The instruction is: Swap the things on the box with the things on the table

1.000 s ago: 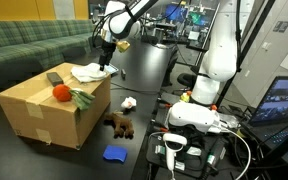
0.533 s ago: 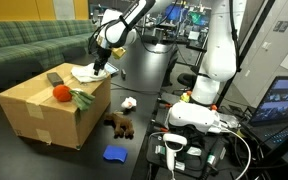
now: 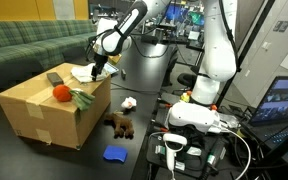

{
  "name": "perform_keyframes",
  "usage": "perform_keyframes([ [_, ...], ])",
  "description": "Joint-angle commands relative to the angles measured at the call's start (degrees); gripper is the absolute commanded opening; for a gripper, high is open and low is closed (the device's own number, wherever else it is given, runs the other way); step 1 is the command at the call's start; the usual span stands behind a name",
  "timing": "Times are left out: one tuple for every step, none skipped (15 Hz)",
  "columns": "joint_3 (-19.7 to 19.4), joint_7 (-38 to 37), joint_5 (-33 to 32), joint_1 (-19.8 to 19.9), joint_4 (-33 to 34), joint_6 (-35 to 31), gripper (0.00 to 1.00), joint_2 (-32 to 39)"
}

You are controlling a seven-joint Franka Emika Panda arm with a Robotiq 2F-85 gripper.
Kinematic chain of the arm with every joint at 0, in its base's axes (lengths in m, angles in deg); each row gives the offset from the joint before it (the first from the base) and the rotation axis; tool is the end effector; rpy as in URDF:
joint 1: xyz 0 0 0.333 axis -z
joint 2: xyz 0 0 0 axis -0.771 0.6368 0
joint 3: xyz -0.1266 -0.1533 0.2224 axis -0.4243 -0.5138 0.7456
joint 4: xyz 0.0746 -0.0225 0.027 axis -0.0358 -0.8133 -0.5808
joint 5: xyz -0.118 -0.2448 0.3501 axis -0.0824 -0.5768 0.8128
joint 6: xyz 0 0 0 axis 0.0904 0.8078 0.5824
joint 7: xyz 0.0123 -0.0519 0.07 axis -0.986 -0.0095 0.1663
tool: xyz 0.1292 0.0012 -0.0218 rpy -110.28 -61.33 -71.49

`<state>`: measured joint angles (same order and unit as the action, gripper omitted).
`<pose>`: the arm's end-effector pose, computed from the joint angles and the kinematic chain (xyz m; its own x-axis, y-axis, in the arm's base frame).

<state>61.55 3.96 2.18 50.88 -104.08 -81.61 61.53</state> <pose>0.6180 0.0060 0.1763 0.9380 0.2460 0.2442 0.2383 -0.9693 0.0611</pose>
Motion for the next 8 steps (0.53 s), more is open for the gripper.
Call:
perform_keyframes([
  [-2.3,-4.1,-5.9,-2.1,4.8,0.0,1.0,3.7],
  [-3.0,-5.2,-7.6,-2.7,5.6,0.3,1.0,4.3],
  [-2.8,-5.1,-8.3,-2.7,6.5,1.4,1.0,4.9],
  [-3.1,-5.8,-9.1,-3.0,7.2,1.9,1.0,5.4],
  [-2.9,-5.6,-9.3,-2.9,7.9,2.9,1.0,5.8],
  [-2.4,-5.1,-9.2,-2.7,8.5,4.1,1.0,6.0],
  [-2.1,-4.7,-9.1,-2.5,9.2,5.4,1.0,6.2],
  [-2.0,-4.6,-9.1,-2.5,9.7,6.9,0.86,6.2],
])
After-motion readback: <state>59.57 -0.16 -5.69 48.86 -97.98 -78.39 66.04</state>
